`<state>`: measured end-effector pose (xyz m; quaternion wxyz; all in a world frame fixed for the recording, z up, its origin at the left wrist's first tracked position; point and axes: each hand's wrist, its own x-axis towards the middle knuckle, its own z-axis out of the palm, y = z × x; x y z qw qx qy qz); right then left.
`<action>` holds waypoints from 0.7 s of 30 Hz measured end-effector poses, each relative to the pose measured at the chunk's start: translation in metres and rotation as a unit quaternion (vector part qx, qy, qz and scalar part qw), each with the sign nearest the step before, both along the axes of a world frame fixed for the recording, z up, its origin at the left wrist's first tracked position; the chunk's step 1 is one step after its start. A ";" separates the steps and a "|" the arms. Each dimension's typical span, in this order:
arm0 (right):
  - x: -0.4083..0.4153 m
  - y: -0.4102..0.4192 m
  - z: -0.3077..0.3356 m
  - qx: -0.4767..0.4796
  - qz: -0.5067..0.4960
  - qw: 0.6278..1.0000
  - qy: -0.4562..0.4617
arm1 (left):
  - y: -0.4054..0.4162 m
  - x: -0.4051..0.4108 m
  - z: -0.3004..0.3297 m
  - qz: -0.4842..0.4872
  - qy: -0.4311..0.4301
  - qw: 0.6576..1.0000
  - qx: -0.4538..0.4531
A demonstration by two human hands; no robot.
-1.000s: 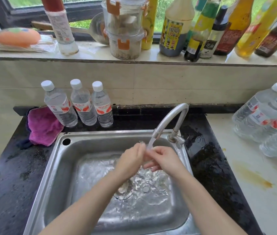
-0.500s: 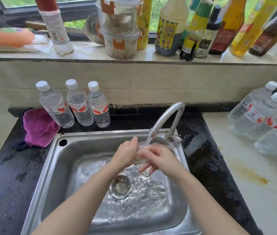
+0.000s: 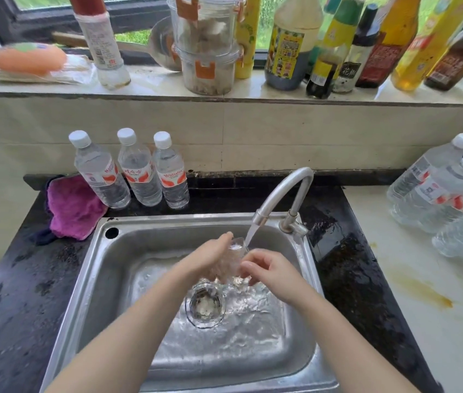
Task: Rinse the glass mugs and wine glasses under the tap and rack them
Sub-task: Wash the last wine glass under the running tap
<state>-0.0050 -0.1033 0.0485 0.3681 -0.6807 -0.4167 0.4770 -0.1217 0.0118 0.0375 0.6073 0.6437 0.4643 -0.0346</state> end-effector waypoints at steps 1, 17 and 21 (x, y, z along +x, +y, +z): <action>-0.002 0.004 -0.001 0.000 -0.046 0.999 0.007 | -0.009 0.002 -0.003 0.018 -0.024 0.998 0.060; -0.005 0.007 0.014 0.023 -0.039 0.987 0.151 | -0.012 0.009 -0.002 0.070 -0.043 0.985 0.152; 0.010 0.008 0.020 -0.018 0.059 0.998 0.013 | -0.008 0.004 0.009 0.011 -0.047 0.999 -0.023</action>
